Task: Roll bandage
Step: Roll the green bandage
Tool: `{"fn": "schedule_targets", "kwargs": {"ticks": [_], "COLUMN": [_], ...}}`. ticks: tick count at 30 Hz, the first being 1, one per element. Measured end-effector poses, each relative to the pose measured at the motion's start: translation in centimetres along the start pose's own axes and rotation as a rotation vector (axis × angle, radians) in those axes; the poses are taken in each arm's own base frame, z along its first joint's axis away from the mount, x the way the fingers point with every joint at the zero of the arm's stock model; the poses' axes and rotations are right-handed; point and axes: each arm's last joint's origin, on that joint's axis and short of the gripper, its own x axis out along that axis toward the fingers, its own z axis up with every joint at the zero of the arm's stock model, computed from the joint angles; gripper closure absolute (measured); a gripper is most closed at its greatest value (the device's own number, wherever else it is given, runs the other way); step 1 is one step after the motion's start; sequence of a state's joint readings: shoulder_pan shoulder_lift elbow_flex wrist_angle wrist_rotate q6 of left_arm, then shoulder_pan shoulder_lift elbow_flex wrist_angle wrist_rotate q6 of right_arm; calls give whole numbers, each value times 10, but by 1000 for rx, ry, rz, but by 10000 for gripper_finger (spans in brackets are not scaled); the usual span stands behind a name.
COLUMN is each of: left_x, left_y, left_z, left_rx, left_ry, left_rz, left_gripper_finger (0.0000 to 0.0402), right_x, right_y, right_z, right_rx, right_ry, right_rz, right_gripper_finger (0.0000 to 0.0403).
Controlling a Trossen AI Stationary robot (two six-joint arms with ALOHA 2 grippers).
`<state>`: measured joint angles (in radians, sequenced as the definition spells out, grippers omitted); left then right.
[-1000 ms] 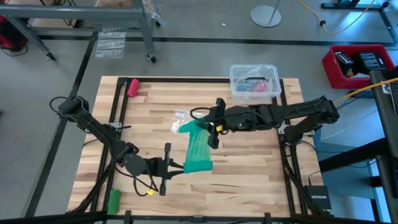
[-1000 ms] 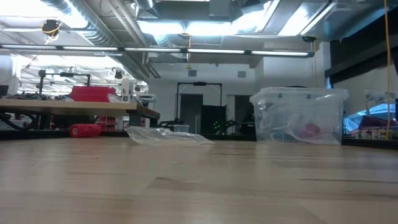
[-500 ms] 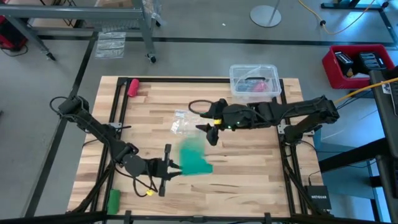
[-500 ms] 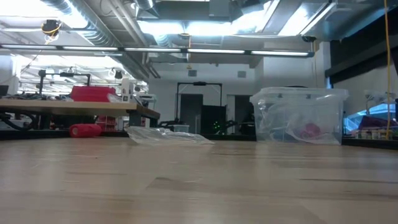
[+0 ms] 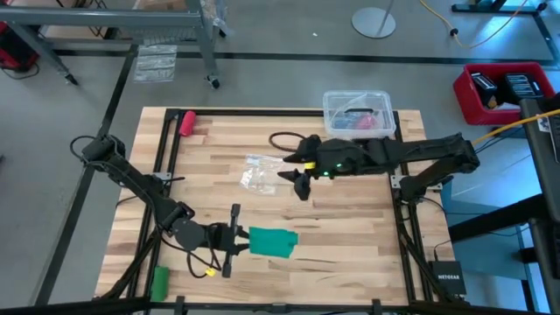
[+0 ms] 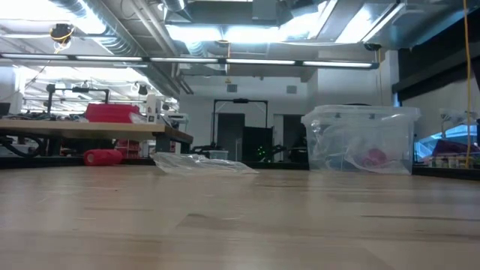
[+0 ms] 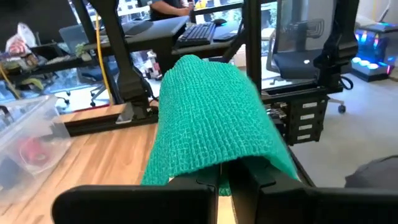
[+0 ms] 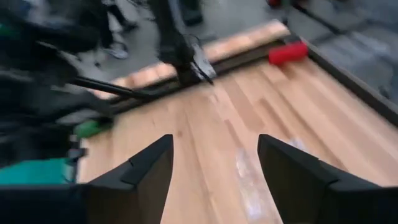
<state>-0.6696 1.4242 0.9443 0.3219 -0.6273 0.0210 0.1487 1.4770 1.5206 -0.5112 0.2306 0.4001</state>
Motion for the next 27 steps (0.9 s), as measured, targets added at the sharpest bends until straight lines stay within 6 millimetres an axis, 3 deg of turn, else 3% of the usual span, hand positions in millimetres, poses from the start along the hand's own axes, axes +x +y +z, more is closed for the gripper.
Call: {"fn": "schedule_targets", "kwargs": {"ticks": [5, 13, 16, 19, 23, 27], "left_x": [-1, -1, 0, 1, 3, 3], "left_y": [3, 13, 15, 18, 20, 21], "left_z": [6, 13, 14, 14, 14, 14], "left_rx": [-89, -177, -212, -241, -272, -292], "left_ry": [-37, -70, -80, -78, -79, -79], "left_rz": [9, 31, 39, 47, 34, 30], "left_gripper_finger": [389, 389, 389, 389, 389, 389], "right_x": [-33, -66, -68, -66, -46, -29], "right_y": [32, 92, 109, 124, 140, 153], "right_z": [3, -61, -88, -102, -118, -121], "right_rx": [-164, -450, -576, -748, -1019, -1178], "right_ry": [0, 159, 142, 65, 25, -52], "right_rz": [177, 142, 73, -37, -152, -267], "right_gripper_finger": [166, 166, 166, 166, 166, 166]}}
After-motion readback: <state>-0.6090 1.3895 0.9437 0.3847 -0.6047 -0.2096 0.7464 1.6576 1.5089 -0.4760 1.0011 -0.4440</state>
